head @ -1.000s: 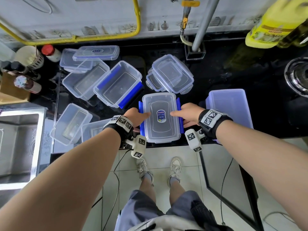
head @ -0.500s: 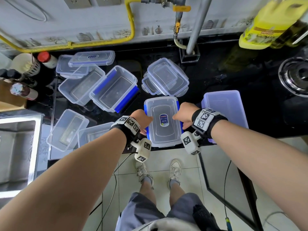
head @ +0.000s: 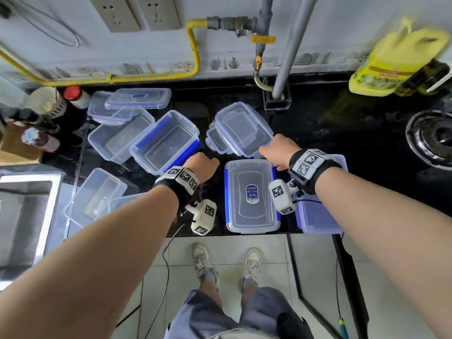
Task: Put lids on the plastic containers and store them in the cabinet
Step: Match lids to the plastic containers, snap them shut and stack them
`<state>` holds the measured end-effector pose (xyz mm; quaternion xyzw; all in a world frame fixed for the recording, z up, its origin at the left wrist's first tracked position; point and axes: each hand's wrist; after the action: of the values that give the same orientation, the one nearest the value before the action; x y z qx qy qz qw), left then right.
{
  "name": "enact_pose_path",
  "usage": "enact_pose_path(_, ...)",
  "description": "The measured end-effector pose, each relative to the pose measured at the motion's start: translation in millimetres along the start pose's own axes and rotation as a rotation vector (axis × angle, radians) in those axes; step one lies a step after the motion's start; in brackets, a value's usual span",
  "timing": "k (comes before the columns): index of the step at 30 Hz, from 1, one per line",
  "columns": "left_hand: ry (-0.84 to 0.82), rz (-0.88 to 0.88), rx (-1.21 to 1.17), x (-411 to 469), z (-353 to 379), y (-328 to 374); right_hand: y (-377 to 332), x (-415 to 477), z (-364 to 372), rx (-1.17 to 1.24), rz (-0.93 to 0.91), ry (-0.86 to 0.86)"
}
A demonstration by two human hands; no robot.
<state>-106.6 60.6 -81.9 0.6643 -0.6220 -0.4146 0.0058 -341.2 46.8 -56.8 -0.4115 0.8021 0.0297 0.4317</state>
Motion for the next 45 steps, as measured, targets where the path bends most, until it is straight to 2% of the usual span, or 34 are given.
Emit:
enact_pose_path(4,0.068,-0.013,-0.104,14.2,-14.4,1.3,-18.6,23.4,-2.4,0.101,0.040,-0.103)
enact_pose_path(9,0.087,-0.073,-0.217,25.7,-16.4,-4.7,-34.0,54.6,-1.9,0.046,0.163,-0.027)
enact_pose_path(15,-0.014,-0.060,-0.442,39.8,-10.7,-4.5,-29.8,82.4,6.2,-0.002,0.193,-0.060)
enact_pose_path(20,-0.061,-0.123,-0.700,56.5,-2.5,3.2,-25.2,100.5,11.1,0.293,0.198,-0.054)
enact_pose_path(24,-0.082,-0.154,-0.859,65.7,3.3,12.3,-21.7,113.1,12.4,0.646,0.252,-0.235)
enact_pose_path(27,-0.050,-0.136,-0.859,69.4,7.7,19.4,-21.8,117.0,13.4,0.766,0.271,-0.322)
enact_pose_path(30,-0.055,-0.107,-0.784,67.9,3.3,20.7,-26.5,117.2,10.3,0.772,0.260,-0.278)
enact_pose_path(33,0.001,-0.138,-0.785,63.1,-11.0,19.9,-36.4,109.1,2.2,0.846,0.214,-0.271)
enact_pose_path(37,0.098,-0.096,-0.843,53.4,-35.6,18.9,-50.8,86.7,-4.6,0.961,0.111,-0.437)
enact_pose_path(41,0.241,0.021,-0.899,43.2,-66.6,5.9,-75.1,56.8,1.2,0.855,0.000,-0.641)
enact_pose_path(43,0.284,0.009,-1.069,33.7,-83.3,-4.0,-92.2,43.7,11.1,0.768,-0.006,-0.689)
enact_pose_path(45,0.333,-0.019,-1.130,27.4,-99.4,-24.5,-110.1,33.3,23.7,0.778,0.009,-0.717)
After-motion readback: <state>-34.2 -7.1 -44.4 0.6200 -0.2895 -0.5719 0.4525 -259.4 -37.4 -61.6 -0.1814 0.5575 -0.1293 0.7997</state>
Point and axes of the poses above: each hand's wrist, its own x-axis towards the middle knuckle, its own z-axis out of the palm, y = z × x, and after that the axes turned 12 degrees about z, right-handed
